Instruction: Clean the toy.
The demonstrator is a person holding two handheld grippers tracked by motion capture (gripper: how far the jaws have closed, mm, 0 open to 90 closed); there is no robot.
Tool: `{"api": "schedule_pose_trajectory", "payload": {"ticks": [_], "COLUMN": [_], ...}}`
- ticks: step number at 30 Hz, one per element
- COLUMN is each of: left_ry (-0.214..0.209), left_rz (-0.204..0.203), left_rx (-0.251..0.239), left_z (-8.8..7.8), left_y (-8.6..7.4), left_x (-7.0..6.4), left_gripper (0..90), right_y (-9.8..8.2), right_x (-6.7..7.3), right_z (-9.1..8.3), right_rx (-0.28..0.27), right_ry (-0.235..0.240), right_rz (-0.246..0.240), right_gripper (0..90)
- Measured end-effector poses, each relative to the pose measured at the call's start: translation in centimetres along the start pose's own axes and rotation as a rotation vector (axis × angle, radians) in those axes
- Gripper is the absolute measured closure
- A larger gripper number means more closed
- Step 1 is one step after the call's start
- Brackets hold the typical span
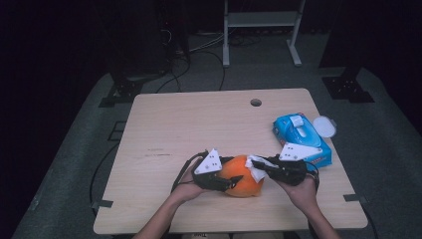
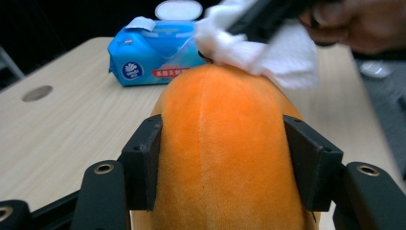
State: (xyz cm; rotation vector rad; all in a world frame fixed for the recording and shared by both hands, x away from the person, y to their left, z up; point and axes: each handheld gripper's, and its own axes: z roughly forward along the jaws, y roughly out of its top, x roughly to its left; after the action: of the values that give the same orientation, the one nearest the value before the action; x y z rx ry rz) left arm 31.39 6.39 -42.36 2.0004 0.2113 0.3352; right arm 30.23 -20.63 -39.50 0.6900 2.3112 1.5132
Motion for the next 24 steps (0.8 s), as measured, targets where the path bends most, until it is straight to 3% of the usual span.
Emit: {"api": "schedule_pose_trajectory", "payload": {"ticks": [3,5,7,12,14,16,19,21,24], "left_ry": [-0.023,-0.053,-0.108,-0.137,-0.156,-0.159,-0.143,-0.118,-0.07], "left_rz": [-0.03,-0.071,-0.129,-0.213,-0.2,-0.162,-0.13,-0.094,-0.056], "left_rx": [0.021,0.036,0.045,0.082,0.111,0.13,0.143,0.113,0.048], "left_z": [0.0,-0.2,-0.4,-0.7,-0.4,-0.2,-0.5,-0.7,-0.6], "left_y": [-0.6,-0.7,-0.7,-0.5,-0.7,-0.8,-0.6,-0.3,0.2], "left_x": [0.5,1.0,1.4,2.1,2.0,1.7,1.5,1.3,0.9], "left_gripper": [35.9,30.2,22.7,9.2,7.8,8.7,24.3,33.0,38.3], "right_y": [-1.4,-2.0,-1.9,-1.4,-1.0,-0.6,-0.3,-0.2,0.5], "right_x": [-1.5,-2.4,-2.1,-0.2,0.8,1.7,1.9,1.8,2.2], "right_z": [0.5,0.5,0.5,1.0,1.3,1.6,1.6,1.4,1.0], "right_rx": [0.06,0.053,0.055,0.041,0.028,0.04,0.045,0.037,-0.005], "right_ry": [-0.018,0.022,0.024,0.066,0.093,0.085,0.062,0.05,0.026], "right_rz": [0.053,0.115,0.102,0.034,-0.002,-0.038,-0.053,-0.043,-0.063], "right_gripper": [79.4,79.4,79.5,79.6,79.5,79.5,79.5,79.6,79.7]}}
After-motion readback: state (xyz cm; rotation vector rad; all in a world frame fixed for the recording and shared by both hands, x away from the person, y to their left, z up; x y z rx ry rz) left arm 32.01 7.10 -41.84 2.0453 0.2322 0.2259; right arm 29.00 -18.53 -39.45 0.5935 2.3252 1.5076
